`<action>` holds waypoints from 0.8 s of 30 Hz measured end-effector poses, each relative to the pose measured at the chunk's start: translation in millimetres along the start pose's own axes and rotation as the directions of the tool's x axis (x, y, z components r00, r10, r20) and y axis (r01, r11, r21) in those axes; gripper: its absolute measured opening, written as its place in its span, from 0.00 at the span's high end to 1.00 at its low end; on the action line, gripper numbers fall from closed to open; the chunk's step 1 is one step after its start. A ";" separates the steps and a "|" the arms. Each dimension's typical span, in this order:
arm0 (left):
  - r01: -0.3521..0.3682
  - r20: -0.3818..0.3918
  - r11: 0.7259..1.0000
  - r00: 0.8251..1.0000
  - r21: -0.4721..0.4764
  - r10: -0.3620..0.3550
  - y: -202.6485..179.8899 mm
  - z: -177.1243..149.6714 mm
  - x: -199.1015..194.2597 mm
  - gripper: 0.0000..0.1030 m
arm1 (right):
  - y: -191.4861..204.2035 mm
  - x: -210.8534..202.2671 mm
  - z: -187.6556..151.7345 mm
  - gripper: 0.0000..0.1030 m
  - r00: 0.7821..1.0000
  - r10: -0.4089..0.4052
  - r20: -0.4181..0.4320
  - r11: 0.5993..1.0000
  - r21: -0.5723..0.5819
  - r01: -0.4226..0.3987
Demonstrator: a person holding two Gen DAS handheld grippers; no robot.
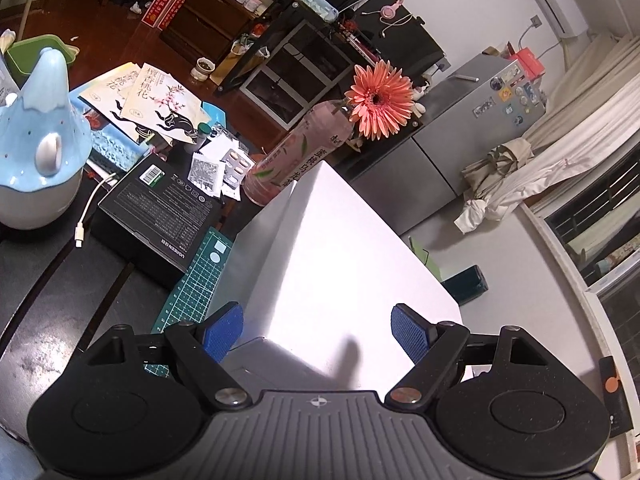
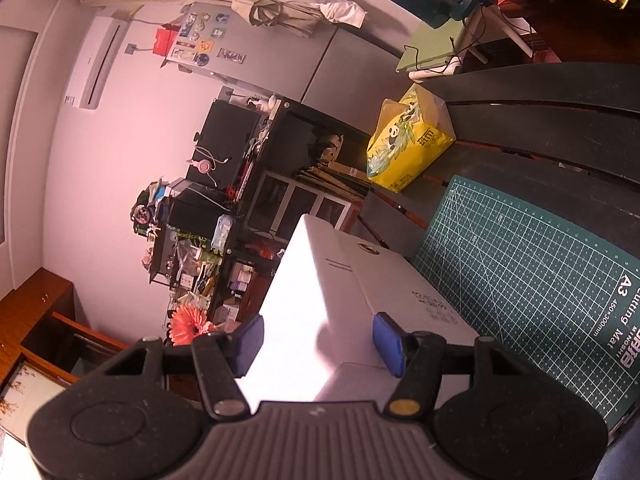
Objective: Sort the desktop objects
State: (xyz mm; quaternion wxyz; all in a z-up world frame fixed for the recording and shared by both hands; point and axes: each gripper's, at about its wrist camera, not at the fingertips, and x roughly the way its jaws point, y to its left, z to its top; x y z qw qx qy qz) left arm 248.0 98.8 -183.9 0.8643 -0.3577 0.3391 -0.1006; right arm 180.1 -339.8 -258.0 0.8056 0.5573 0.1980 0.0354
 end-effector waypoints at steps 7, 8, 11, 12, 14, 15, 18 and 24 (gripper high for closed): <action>-0.005 0.002 1.000 1.000 -0.001 0.005 -0.8 -0.9 -0.8 0.22 | -2.7 4.9 2.9 0.42 1.000 0.009 0.004 1.000 0.018 -0.009; -0.006 0.002 1.000 1.000 -0.002 0.006 -0.9 -0.9 -0.8 0.22 | -2.6 5.5 3.3 0.42 1.000 0.010 0.005 1.000 0.020 -0.010; -0.007 0.001 1.000 1.000 -0.002 0.007 -1.6 -1.3 -0.9 0.22 | -2.6 8.1 4.5 0.42 1.000 0.011 0.007 1.000 0.023 -0.011; -0.007 0.001 1.000 1.000 -0.003 0.007 -1.7 -1.5 -0.9 0.22 | -2.5 8.3 4.7 0.42 1.000 0.012 0.008 1.000 0.024 -0.012; -0.008 -0.001 1.000 1.000 -0.005 0.008 -1.9 -1.9 -1.0 0.22 | -2.6 9.2 5.5 0.42 1.000 0.013 0.010 1.000 0.028 -0.013; -0.008 -0.004 1.000 1.000 -0.008 0.008 -1.7 -2.1 -0.9 0.22 | -2.8 9.8 5.9 0.42 1.000 0.014 0.012 0.999 0.030 -0.015; -0.013 -0.012 1.000 1.000 -0.011 0.013 -0.6 -3.5 0.6 0.22 | -3.7 11.7 7.2 0.42 1.000 0.018 0.014 0.999 0.036 -0.019; -0.021 -0.017 1.000 1.000 -0.015 0.021 0.3 -5.2 3.4 0.22 | -8.1 16.4 9.4 0.42 0.999 0.031 0.018 0.997 0.066 -0.032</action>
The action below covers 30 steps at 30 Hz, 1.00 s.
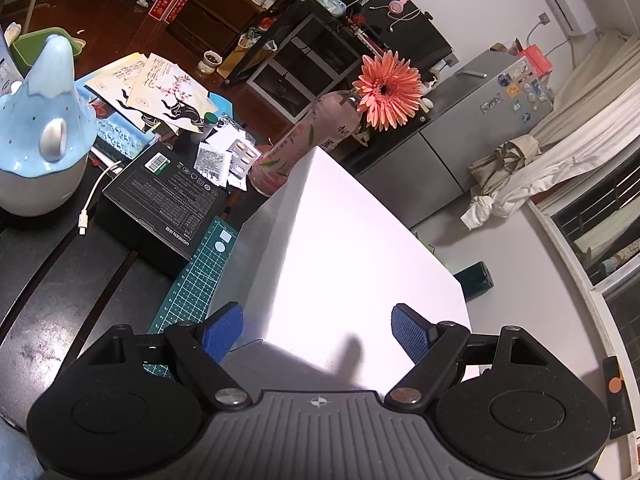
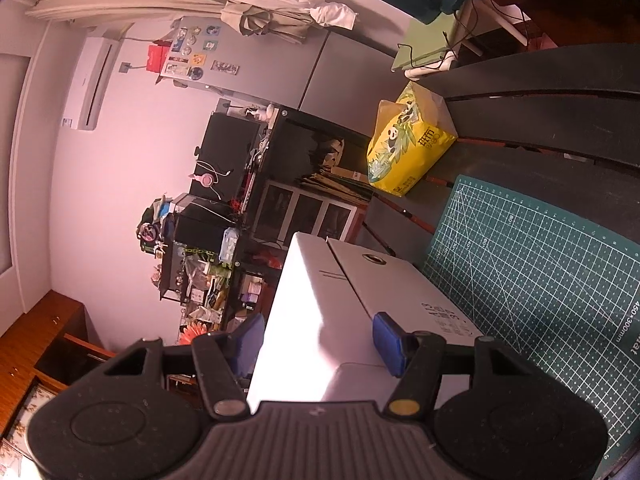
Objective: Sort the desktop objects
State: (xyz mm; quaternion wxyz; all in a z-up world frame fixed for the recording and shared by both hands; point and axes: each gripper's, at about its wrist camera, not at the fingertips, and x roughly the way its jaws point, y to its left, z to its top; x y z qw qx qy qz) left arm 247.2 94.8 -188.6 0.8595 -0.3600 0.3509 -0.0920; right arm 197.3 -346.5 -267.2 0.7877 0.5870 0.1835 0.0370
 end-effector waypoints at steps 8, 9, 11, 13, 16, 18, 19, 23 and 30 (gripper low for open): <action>-0.008 -0.009 1.000 1.000 0.002 0.008 -0.9 -2.2 4.9 0.21 | -6.5 2.5 1.1 0.42 1.000 -0.007 0.002 0.999 0.033 0.007; -0.009 -0.009 1.000 1.000 0.001 0.009 -0.8 -2.3 5.2 0.21 | -6.6 2.6 1.1 0.42 1.000 -0.007 0.002 0.999 0.034 0.007; -0.008 -0.009 1.000 1.000 -0.001 0.008 -0.7 -2.2 5.2 0.21 | -6.8 3.0 1.4 0.42 1.000 -0.007 0.002 0.999 0.034 0.007; -0.005 -0.007 1.000 1.000 -0.004 0.005 -0.5 -2.0 5.2 0.21 | -6.8 3.3 1.9 0.42 1.000 -0.008 0.002 0.999 0.035 0.008; -0.004 -0.004 1.000 1.000 -0.006 0.004 -0.5 -1.4 6.4 0.21 | -7.3 3.6 2.4 0.42 1.000 -0.007 0.004 0.999 0.037 0.007; 0.001 -0.010 1.000 1.000 -0.013 -0.001 0.0 -1.6 8.0 0.21 | -8.0 2.9 3.1 0.42 1.000 -0.005 0.007 0.999 0.039 0.005; 0.001 -0.008 1.000 1.000 -0.012 -0.001 -0.5 -2.0 8.3 0.21 | -8.6 2.4 3.7 0.42 1.000 -0.005 0.009 0.999 0.043 0.004; -0.005 -0.006 1.000 1.000 -0.001 0.005 -2.5 -2.7 9.1 0.20 | -12.9 2.3 3.9 0.42 1.000 -0.003 0.009 0.998 0.063 0.003; -0.005 -0.006 1.000 1.000 0.014 0.005 -3.5 -2.5 10.7 0.20 | -16.2 4.5 0.9 0.42 1.000 -0.024 -0.006 0.997 0.071 0.025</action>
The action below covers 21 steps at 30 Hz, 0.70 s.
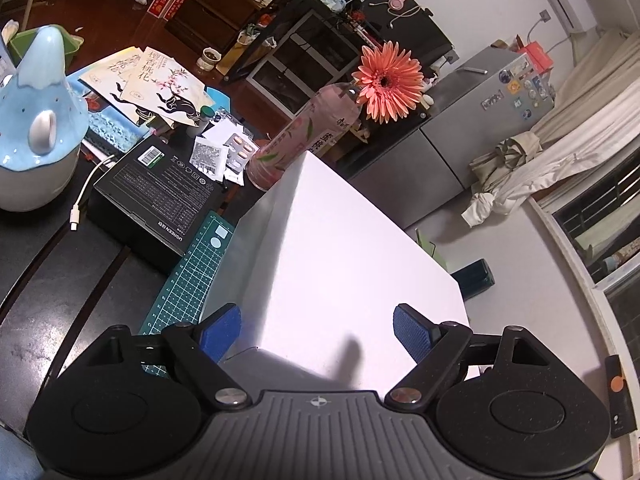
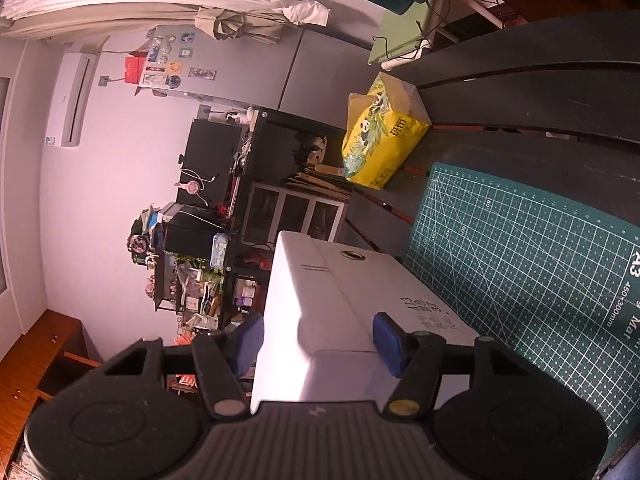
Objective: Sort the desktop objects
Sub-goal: 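Release the white lid and hold the right gripper above the closed box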
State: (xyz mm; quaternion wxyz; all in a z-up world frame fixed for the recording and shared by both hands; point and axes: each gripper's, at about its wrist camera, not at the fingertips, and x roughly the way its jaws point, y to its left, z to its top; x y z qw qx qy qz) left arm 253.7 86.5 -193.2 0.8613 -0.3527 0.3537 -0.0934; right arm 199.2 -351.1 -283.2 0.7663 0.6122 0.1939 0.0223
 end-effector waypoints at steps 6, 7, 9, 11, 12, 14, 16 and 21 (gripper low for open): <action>-0.004 -0.003 1.000 1.000 0.007 0.004 -0.4 0.2 0.5 0.20 | 0.8 -1.0 -1.0 0.42 1.000 -0.005 -0.001 1.000 -0.008 0.005; -0.005 -0.003 1.000 1.000 0.010 0.005 -0.6 0.2 0.6 0.20 | 1.1 -1.2 -1.0 0.42 1.000 -0.007 -0.001 1.000 -0.009 0.007; -0.010 -0.003 1.000 1.000 0.019 0.010 -1.6 -0.2 0.9 0.20 | 1.3 -1.9 -1.5 0.42 1.000 -0.011 -0.001 1.000 -0.013 0.011; -0.016 -0.003 0.999 1.000 0.030 0.016 -3.1 -0.6 1.3 0.20 | 0.6 -2.0 -1.6 0.42 1.000 -0.013 -0.001 1.000 -0.015 0.013; -0.019 -0.002 0.999 1.000 0.035 0.019 -3.6 -0.8 1.4 0.20 | 0.4 -2.3 -1.5 0.42 1.000 -0.013 -0.001 1.000 -0.013 0.013; -0.021 -0.002 0.999 1.000 0.040 0.021 -4.0 -1.1 1.5 0.20 | 0.1 -2.7 -1.0 0.42 1.000 -0.013 -0.002 1.000 -0.012 0.013; -0.021 -0.001 0.999 1.000 0.038 0.021 -3.7 -0.8 1.6 0.20 | 0.2 -3.4 -1.3 0.42 1.000 -0.015 -0.002 1.000 -0.014 0.015; -0.022 -0.002 0.999 1.000 0.041 0.022 -3.3 -0.9 2.6 0.20 | 1.9 -4.4 -2.6 0.42 1.000 -0.023 -0.001 0.999 -0.029 0.023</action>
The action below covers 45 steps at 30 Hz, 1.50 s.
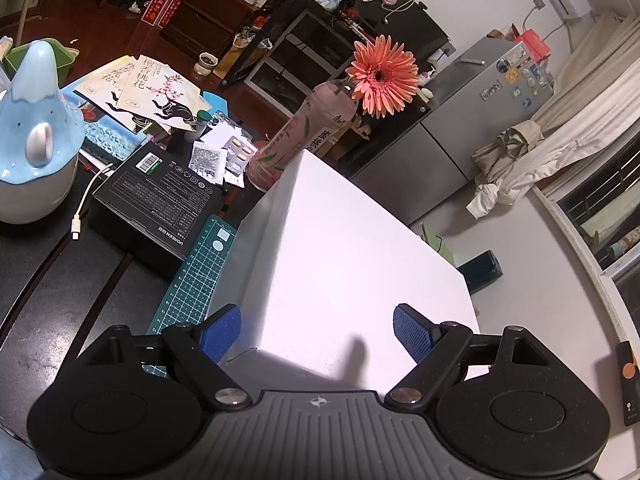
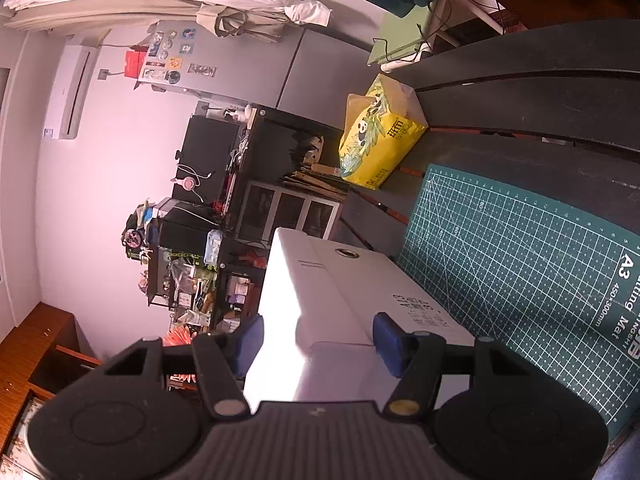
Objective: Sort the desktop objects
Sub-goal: 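Release the white lid and hold the right gripper above the closed box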
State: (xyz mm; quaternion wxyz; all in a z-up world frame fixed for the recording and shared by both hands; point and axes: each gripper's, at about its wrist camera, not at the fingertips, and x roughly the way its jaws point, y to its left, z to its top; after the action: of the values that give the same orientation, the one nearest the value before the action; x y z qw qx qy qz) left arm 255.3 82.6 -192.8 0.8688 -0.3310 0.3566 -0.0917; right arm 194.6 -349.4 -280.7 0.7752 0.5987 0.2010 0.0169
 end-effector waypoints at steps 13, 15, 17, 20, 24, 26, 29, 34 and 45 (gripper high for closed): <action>-0.004 -0.003 1.000 1.000 0.005 0.004 -1.0 -0.3 0.2 0.20 | 4.0 -1.5 2.2 0.42 0.999 -0.033 -0.008 0.999 -0.006 0.033; -0.004 -0.003 1.000 1.000 0.005 0.004 -0.8 -0.4 0.3 0.20 | 1.9 -1.3 1.8 0.42 0.999 -0.040 -0.011 0.999 -0.001 0.040; -0.005 -0.003 1.000 1.000 0.007 0.005 -1.2 -0.7 0.4 0.20 | 0.1 -0.7 2.1 0.42 0.999 -0.043 -0.012 0.999 0.005 0.043; -0.007 -0.005 1.000 1.000 0.007 0.007 -1.5 -0.9 1.0 0.20 | -0.3 0.5 2.3 0.42 0.999 -0.050 -0.013 0.999 0.001 0.050; -0.007 -0.006 1.000 1.000 0.008 0.007 -1.3 -0.9 1.2 0.20 | 0.8 2.3 2.1 0.42 0.998 -0.060 -0.014 0.998 -0.010 0.060; -0.008 -0.007 1.000 1.000 0.008 0.008 -1.3 -1.0 1.4 0.20 | -0.5 3.3 2.3 0.41 0.998 -0.066 -0.016 0.998 -0.007 0.066; -0.009 -0.007 1.000 1.000 0.009 0.009 -1.3 -1.0 1.5 0.20 | -2.0 5.0 1.9 0.41 0.998 -0.067 -0.018 0.998 -0.004 0.067; -0.011 -0.010 1.000 1.000 0.011 0.011 -1.0 -1.5 2.0 0.20 | -4.2 6.2 0.3 0.41 0.997 -0.078 -0.020 0.997 -0.006 0.078; -0.015 -0.013 1.000 1.000 0.015 0.015 -1.1 -2.2 3.4 0.20 | -7.9 8.8 -2.6 0.41 0.992 -0.127 -0.024 0.992 -0.025 0.127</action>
State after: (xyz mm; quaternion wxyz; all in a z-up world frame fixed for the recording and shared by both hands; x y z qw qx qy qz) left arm 256.4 79.3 -195.2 0.8695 -0.3211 0.3643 -0.0899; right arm 200.1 -346.9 -291.2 0.7791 0.5751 0.2483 -0.0226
